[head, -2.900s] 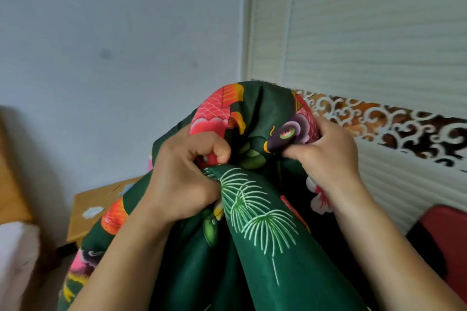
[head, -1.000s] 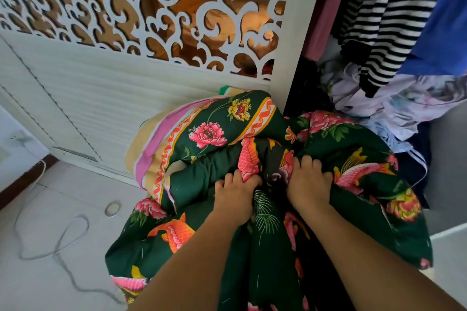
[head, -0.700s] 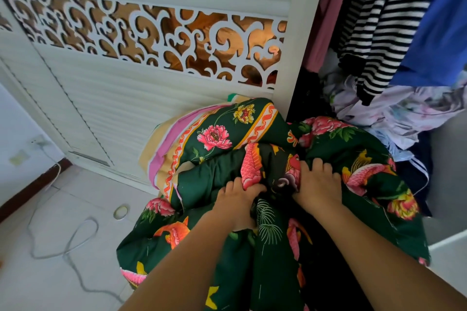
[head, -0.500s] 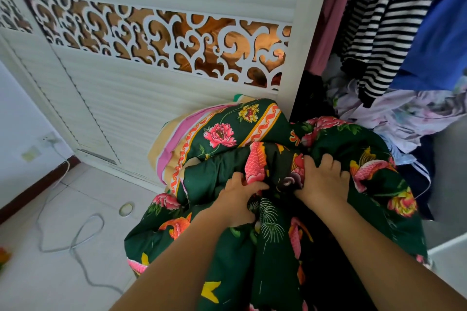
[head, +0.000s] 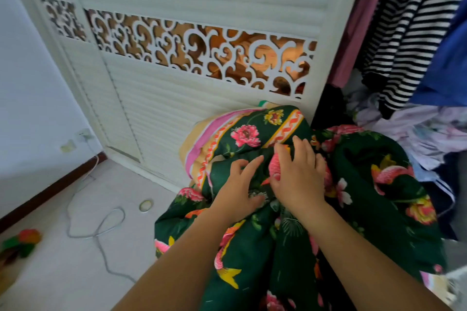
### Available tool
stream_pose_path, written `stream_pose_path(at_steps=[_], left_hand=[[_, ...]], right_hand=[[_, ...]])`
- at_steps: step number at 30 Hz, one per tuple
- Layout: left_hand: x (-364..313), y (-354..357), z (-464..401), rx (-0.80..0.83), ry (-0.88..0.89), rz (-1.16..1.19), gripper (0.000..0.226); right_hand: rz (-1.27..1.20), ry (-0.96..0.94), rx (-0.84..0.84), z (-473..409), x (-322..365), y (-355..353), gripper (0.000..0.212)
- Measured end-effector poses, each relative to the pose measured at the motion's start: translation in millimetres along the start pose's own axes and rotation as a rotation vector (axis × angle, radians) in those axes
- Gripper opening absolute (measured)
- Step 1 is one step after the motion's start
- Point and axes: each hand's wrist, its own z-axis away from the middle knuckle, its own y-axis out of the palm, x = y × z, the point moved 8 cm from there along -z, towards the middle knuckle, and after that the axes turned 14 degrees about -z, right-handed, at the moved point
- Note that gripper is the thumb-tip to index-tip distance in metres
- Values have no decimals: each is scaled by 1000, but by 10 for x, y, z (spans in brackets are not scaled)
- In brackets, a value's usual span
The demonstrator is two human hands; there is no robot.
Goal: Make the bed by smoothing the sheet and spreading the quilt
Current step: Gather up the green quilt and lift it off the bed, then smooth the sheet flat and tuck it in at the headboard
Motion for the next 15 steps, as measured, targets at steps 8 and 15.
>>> stream_pose_path(at_steps=[8, 15], left_hand=[[1090, -744, 1067, -115, -321, -30, 72], [2337, -1410, 2871, -204, -752, 13, 64]], right_hand=[[-48, -209, 184, 275, 1318, 618, 68], [-48, -483, 413, 1012, 3059, 1393, 64]])
